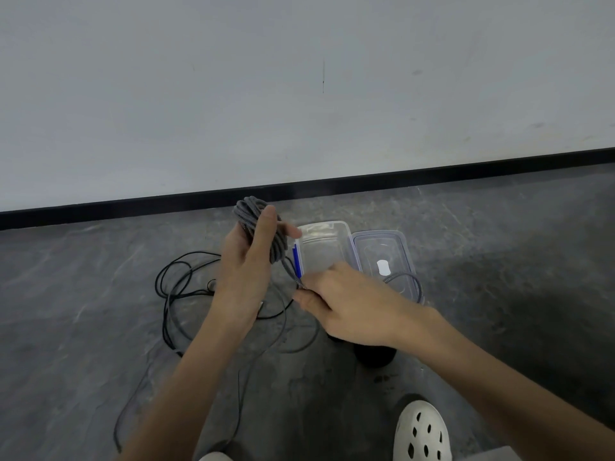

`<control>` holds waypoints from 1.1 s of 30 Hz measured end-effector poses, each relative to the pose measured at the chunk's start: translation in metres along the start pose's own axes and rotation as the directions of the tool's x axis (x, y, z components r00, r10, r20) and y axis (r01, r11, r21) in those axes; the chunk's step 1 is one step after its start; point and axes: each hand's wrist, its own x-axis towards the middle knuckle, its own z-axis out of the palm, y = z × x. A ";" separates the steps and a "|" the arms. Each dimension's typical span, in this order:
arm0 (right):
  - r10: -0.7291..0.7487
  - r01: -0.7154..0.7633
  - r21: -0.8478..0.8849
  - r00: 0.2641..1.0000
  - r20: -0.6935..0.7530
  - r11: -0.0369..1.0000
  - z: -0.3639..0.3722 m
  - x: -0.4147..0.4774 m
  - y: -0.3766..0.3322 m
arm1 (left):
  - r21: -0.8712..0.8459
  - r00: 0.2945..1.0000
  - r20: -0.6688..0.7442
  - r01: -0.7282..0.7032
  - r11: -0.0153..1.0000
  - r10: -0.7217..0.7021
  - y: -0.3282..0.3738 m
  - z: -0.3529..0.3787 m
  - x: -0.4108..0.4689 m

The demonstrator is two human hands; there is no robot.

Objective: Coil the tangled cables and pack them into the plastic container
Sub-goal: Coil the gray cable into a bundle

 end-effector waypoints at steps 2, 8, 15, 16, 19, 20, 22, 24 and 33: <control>-0.002 0.001 -0.068 1.000 -0.009 0.998 0.000 -0.003 0.000 | 0.071 0.999 0.022 -0.028 0.997 0.027 0.000 0.003 -0.001; -0.051 0.041 -0.201 0.998 -0.047 0.979 -0.010 -0.013 0.004 | 0.244 0.988 0.148 -0.090 0.966 0.054 0.000 0.009 -0.005; -0.178 0.171 -0.407 0.984 0.021 0.897 -0.016 -0.019 -0.003 | 0.509 0.969 0.240 -0.068 0.858 -0.066 -0.013 0.010 -0.007; -0.188 0.177 -0.411 0.982 0.014 0.894 -0.016 -0.020 -0.003 | 0.532 0.962 0.263 -0.078 0.843 -0.077 -0.014 0.010 -0.006; -0.203 0.184 -0.407 0.979 -0.004 0.895 -0.019 -0.021 0.000 | 0.541 0.938 0.337 -0.118 0.832 -0.087 -0.015 0.010 -0.006; -0.211 0.192 -0.406 0.977 -0.002 0.894 -0.019 -0.021 0.000 | 0.549 0.930 0.355 -0.126 0.826 -0.094 -0.016 0.009 -0.005; -0.224 0.205 -0.389 0.974 -0.004 0.898 -0.018 -0.021 -0.001 | 0.570 0.921 0.364 -0.104 0.815 -0.138 -0.018 0.006 -0.005; -0.240 0.218 -0.368 0.971 -0.014 0.904 -0.018 -0.022 -0.003 | 0.557 0.903 0.379 -0.051 0.829 -0.200 -0.019 0.001 -0.003; -0.222 0.084 -0.383 0.917 -0.331 0.920 -0.056 -0.024 0.017 | 0.552 0.585 0.673 0.009 0.834 -0.452 -0.025 0.023 -0.035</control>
